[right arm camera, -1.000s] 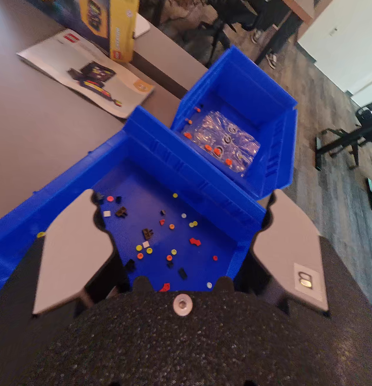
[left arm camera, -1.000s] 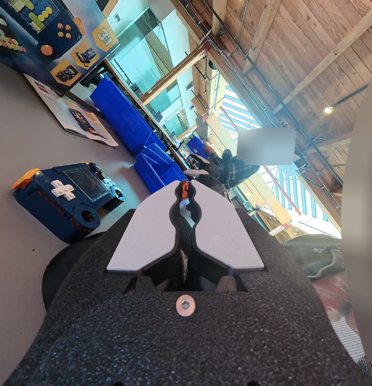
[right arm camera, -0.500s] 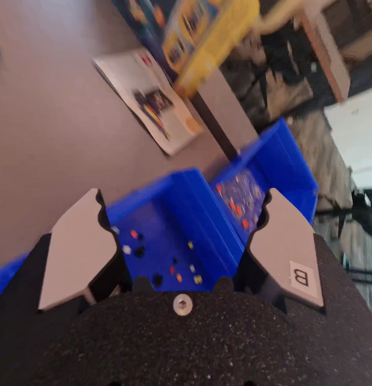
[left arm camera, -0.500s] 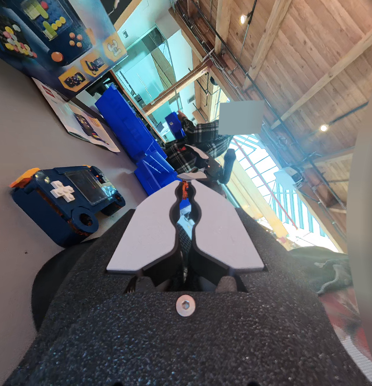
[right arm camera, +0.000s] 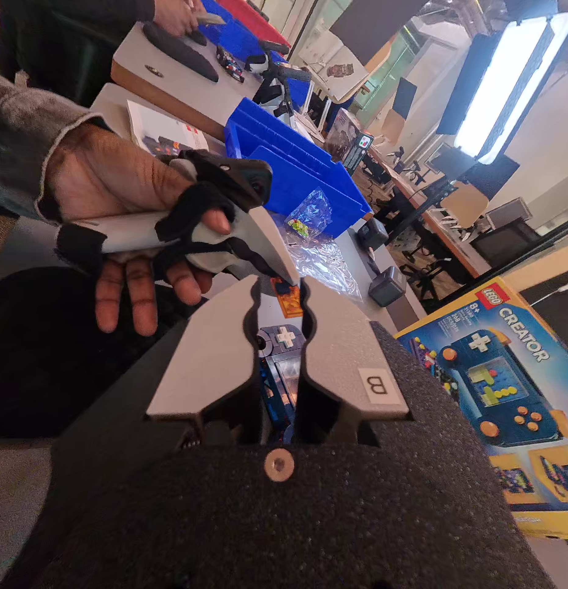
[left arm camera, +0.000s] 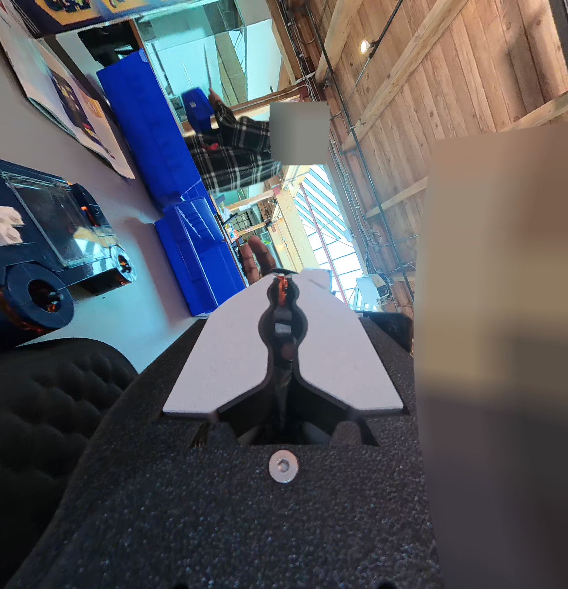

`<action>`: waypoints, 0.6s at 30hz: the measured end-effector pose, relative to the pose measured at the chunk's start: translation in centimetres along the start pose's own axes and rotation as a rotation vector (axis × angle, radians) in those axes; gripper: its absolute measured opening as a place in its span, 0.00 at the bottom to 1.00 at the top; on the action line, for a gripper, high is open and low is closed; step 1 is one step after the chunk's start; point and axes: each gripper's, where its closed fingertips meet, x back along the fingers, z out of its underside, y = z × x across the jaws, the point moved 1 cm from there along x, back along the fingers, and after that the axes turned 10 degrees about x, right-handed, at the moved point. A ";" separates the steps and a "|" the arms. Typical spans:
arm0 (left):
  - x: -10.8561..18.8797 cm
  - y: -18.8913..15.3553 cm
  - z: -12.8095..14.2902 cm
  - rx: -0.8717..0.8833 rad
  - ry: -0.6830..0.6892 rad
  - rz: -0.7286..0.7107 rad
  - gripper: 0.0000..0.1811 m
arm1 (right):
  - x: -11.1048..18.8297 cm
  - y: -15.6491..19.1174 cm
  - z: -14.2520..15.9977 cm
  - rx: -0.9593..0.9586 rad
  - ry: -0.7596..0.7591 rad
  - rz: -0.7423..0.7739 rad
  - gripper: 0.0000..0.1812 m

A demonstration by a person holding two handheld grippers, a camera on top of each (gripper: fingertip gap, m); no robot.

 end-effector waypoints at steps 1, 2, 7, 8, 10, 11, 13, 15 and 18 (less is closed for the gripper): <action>-0.1 -0.1 0.1 0.002 0.004 0.002 0.02 | -0.1 0.1 0.1 0.028 0.012 0.012 0.08; -0.1 -0.1 0.1 0.006 0.005 -0.001 0.02 | -0.2 0.1 0.3 0.055 0.033 0.026 0.06; -0.4 -0.1 0.4 0.034 0.018 0.001 0.02 | 0.2 -0.1 0.4 0.145 0.074 0.070 0.04; -0.5 -0.1 0.4 0.028 0.018 -0.007 0.02 | 0.3 -0.1 0.5 0.177 0.092 0.084 0.04; -0.6 0.1 0.5 0.013 0.026 -0.029 0.02 | 0.3 -0.1 0.8 0.223 0.136 0.098 0.05; -0.6 0.1 0.5 0.017 0.029 -0.037 0.02 | 0.3 0.0 1.0 0.249 0.157 0.101 0.05; -0.6 0.2 0.6 0.027 0.034 -0.042 0.02 | 0.4 0.1 1.1 0.292 0.185 0.105 0.04; -0.7 0.2 0.7 0.022 0.041 -0.038 0.02 | 0.5 0.1 1.1 0.281 0.191 0.104 0.04; -0.8 -0.5 0.8 0.003 0.057 -0.005 0.03 | 0.9 -0.1 0.7 0.230 0.138 0.129 0.04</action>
